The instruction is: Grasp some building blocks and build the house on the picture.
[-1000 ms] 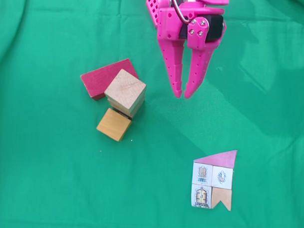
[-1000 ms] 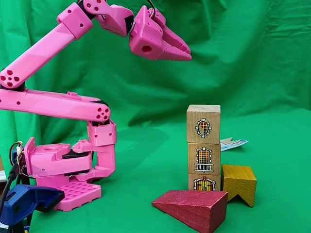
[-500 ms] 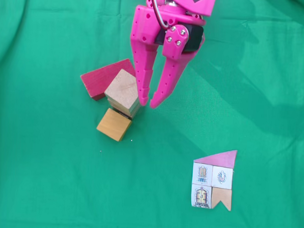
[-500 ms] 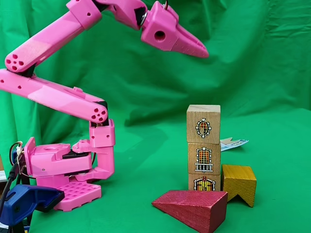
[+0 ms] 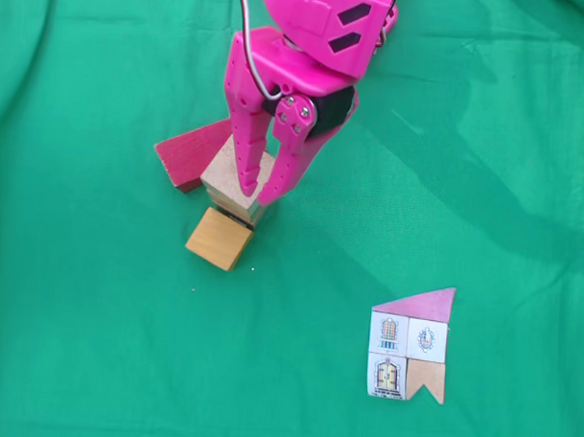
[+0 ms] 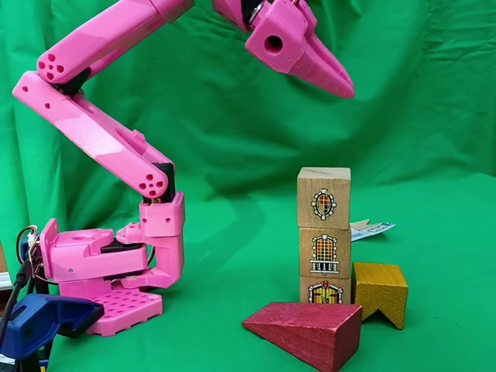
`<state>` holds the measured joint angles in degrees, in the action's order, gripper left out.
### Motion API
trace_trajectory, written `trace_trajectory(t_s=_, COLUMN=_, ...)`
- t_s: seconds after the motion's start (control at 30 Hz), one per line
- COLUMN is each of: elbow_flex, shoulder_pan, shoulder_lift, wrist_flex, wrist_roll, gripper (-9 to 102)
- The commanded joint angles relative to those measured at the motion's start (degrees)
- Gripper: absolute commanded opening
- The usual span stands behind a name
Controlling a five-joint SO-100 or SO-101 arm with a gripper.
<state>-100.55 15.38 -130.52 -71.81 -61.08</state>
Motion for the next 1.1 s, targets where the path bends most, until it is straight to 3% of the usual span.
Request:
trace_trajectory(t_s=0.0, elbow_flex=3.96, shoulder_pan=0.44, shoulder_lift=3.08, wrist_flex=-2.81, wrist_roll=-2.46, gripper=2)
trace_trajectory(t_s=0.43, elbow_flex=7.03, shoulder_pan=6.24, shoulder_lift=9.49, wrist_flex=-10.11, wrist_roll=-16.35, gripper=3)
trace_trajectory(t_s=1.07, elbow_flex=17.75, shoulder_pan=6.24, shoulder_lift=20.13, wrist_flex=-13.18, wrist_roll=-17.23, gripper=3)
